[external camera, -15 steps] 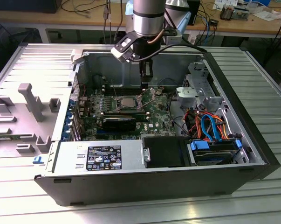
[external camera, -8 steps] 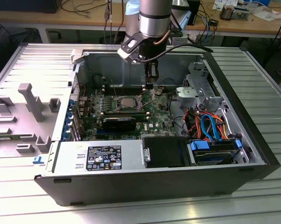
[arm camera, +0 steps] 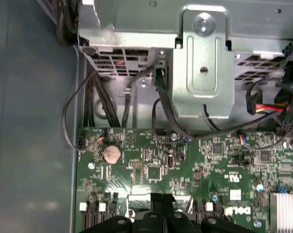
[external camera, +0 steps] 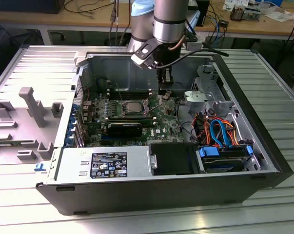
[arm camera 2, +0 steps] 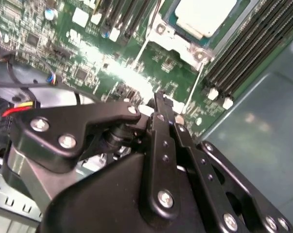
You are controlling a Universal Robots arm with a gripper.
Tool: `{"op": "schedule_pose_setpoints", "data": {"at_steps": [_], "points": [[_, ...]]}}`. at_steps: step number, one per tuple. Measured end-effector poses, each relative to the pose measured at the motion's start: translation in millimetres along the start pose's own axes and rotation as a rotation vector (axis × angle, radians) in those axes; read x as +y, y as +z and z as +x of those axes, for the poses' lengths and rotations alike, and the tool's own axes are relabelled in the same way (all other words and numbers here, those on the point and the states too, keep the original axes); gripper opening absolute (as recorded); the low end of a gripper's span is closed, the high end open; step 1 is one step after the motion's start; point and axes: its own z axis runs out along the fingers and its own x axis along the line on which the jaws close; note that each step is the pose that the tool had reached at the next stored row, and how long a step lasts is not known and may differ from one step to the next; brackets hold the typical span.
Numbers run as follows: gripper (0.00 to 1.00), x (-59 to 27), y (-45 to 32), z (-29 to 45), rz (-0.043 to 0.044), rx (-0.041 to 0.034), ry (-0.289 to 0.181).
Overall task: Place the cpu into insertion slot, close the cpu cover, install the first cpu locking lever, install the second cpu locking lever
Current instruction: 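Close the cpu cover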
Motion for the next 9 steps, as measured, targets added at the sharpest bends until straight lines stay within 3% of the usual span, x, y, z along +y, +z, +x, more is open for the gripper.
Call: {"op": "schedule_pose_setpoints", "data": {"at_steps": [5, 9], "points": [[0.11, 9.6, 0.3, -0.1, 0.0, 0.0, -0.001], [0.11, 10.9, 0.3, -0.1, 0.0, 0.0, -0.001]]}}
